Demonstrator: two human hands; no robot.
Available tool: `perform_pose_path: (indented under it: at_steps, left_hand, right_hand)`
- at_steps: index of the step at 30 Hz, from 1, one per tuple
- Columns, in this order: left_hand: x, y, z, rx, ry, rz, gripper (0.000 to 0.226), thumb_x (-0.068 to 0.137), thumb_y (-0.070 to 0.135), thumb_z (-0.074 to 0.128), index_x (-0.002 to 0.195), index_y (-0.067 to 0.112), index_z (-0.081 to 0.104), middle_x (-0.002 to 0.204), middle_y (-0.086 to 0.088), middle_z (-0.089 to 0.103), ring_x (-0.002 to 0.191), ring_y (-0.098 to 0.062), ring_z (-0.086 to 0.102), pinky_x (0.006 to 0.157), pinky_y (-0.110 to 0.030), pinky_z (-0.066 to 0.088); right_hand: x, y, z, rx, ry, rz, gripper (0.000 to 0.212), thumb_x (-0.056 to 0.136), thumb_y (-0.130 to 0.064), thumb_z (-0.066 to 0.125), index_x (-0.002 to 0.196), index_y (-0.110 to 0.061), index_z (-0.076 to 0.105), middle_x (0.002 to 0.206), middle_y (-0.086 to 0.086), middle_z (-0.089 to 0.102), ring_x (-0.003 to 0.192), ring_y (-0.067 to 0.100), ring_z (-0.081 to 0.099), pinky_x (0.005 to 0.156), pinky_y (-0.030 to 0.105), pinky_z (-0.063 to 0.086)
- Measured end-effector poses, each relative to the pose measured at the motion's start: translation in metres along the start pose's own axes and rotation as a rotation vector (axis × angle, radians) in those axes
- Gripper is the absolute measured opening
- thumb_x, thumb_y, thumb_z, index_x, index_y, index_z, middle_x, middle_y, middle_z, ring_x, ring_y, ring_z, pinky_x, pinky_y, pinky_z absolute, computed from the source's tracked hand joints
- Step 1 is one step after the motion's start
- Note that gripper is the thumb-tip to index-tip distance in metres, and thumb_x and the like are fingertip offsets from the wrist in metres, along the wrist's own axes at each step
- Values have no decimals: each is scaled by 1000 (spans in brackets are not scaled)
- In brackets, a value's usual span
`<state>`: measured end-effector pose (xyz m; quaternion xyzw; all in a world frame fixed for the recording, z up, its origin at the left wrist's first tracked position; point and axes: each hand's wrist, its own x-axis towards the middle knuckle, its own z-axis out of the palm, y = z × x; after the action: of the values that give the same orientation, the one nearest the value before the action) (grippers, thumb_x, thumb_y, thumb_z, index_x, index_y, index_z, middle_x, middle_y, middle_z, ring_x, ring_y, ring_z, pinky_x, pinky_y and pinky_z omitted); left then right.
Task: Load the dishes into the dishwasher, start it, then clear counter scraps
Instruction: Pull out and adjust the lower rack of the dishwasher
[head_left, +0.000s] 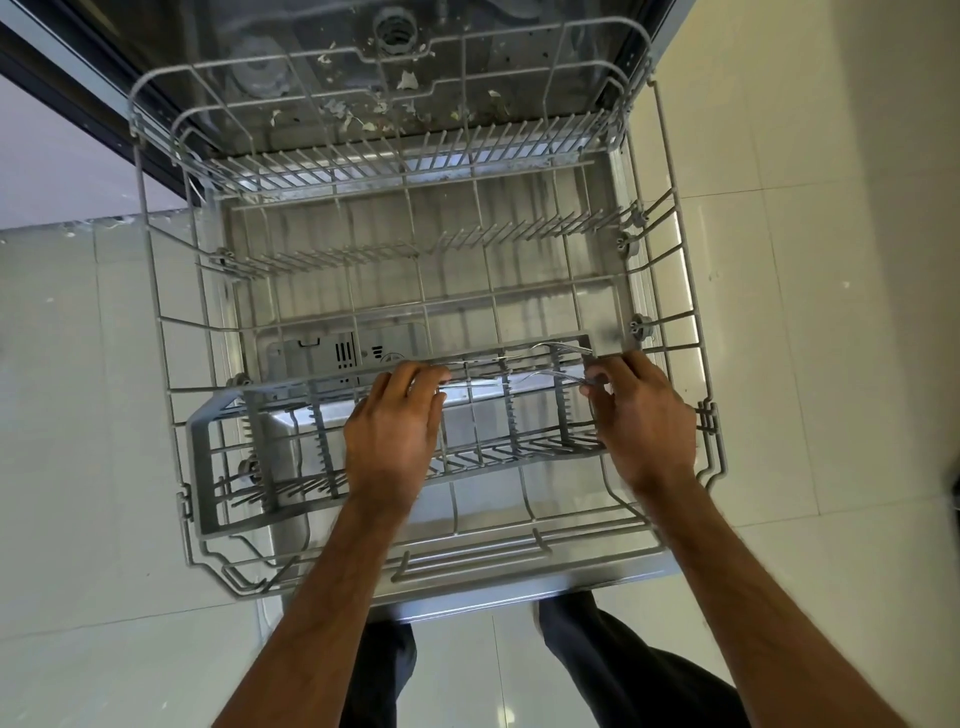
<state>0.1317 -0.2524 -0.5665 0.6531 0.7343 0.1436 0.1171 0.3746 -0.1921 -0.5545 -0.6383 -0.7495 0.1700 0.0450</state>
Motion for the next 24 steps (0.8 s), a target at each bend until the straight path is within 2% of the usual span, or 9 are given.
perform_pose_path:
  at_steps: [4,9,13,15,18,21,24]
  left_hand:
    - [0,1,-2,-24,-4,25,26,88,16,71,114,14,68,111,-4,66,96,-23,66,68,-38,60]
    - [-6,7,-16,-53,9,3,28,94,16,65,122,13,64,116,-5,63,100,-23,64,76,-35,58]
    - [-38,18,-42,-58,-52,-37,26,95,17,58,120,12,63,113,-7,65,95,-23,65,71,-38,59]
    - [-54,18,-63,-51,-100,-57,23,95,19,59,117,14,64,107,-5,65,88,-22,66,66,-38,59]
    - [-67,16,-104,-61,-131,-82,18,94,17,61,111,15,67,102,-3,66,83,-22,66,61,-37,56]
    - [-67,13,-161,-69,-99,-82,12,95,15,62,104,17,69,95,-1,70,79,-21,68,58,-34,56]
    - [-54,11,-236,-62,-27,-33,9,91,15,67,99,18,72,87,0,71,72,-21,69,53,-31,55]
  right_hand:
    - [-4,2,-5,35,21,15,13,91,-26,69,102,-20,65,106,-2,64,89,18,63,57,22,39]
    - [-12,-12,-11,54,24,57,11,95,-27,64,102,-19,65,108,-1,62,93,20,62,60,24,38]
    - [-44,-39,-30,84,1,101,13,96,-28,61,104,-18,66,109,1,62,96,20,59,65,27,41]
    - [-65,-57,-45,114,-17,111,13,96,-27,61,104,-18,66,109,1,62,96,20,59,67,31,49]
    - [-86,-88,-72,109,-41,133,15,98,-27,59,107,-19,67,111,1,63,100,22,60,68,31,48]
    - [-91,-132,-113,88,-27,75,16,99,-26,58,105,-17,69,107,1,65,98,21,60,66,28,45]
    - [-86,-189,-170,78,77,10,13,98,-22,60,101,-15,71,102,4,66,92,24,62,63,30,48]
